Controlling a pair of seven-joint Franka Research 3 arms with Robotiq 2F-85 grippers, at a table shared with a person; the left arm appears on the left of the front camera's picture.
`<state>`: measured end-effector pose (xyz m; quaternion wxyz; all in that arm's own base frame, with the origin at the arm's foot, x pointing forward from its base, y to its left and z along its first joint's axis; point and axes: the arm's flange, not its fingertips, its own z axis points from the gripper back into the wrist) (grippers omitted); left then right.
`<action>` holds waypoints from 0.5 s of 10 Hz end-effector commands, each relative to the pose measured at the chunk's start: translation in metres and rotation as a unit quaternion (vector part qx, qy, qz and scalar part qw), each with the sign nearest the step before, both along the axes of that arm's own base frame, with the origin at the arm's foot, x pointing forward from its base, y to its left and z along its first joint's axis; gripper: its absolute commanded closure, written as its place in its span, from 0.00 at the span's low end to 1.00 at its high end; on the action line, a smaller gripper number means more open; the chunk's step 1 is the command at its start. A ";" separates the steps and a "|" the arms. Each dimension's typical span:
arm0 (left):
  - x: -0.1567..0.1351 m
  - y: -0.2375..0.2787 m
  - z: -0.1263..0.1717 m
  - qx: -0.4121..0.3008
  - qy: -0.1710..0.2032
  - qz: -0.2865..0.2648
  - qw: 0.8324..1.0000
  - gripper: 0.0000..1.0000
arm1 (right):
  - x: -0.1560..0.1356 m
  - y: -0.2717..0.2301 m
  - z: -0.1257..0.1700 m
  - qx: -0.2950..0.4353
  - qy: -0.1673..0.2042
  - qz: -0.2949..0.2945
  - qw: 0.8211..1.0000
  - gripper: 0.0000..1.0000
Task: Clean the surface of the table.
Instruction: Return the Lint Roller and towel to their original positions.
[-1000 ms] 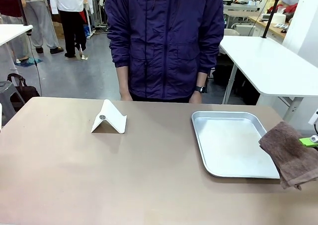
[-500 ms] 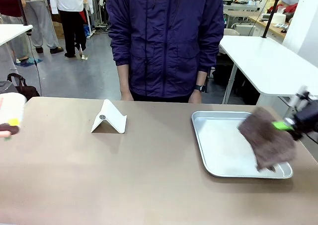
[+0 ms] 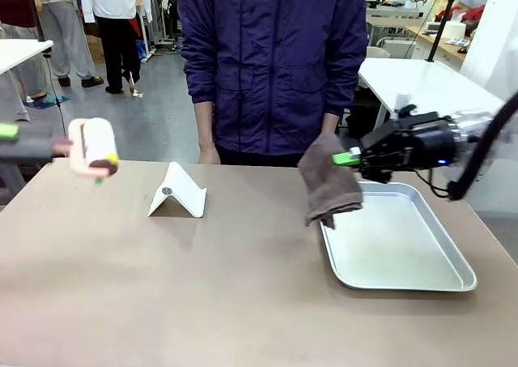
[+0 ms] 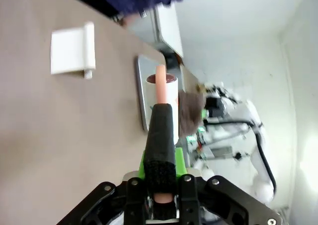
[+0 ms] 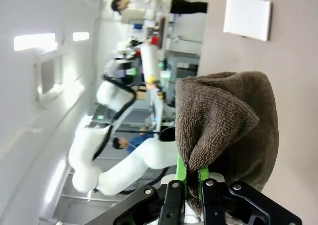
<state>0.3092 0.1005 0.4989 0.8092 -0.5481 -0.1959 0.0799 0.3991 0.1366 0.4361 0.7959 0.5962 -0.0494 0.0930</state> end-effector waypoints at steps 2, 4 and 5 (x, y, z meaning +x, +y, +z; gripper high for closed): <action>0.009 -0.110 -0.014 0.070 0.007 -0.070 0.995 0.78 | 0.042 0.060 -0.020 -0.084 0.027 -0.011 0.996 0.90; 0.021 -0.145 -0.023 0.105 -0.007 -0.102 0.989 0.78 | 0.060 0.081 -0.046 -0.097 0.053 -0.052 0.993 0.90; 0.027 -0.155 -0.027 0.115 0.005 -0.104 0.988 0.78 | 0.063 0.089 -0.060 -0.112 0.058 -0.070 0.989 0.90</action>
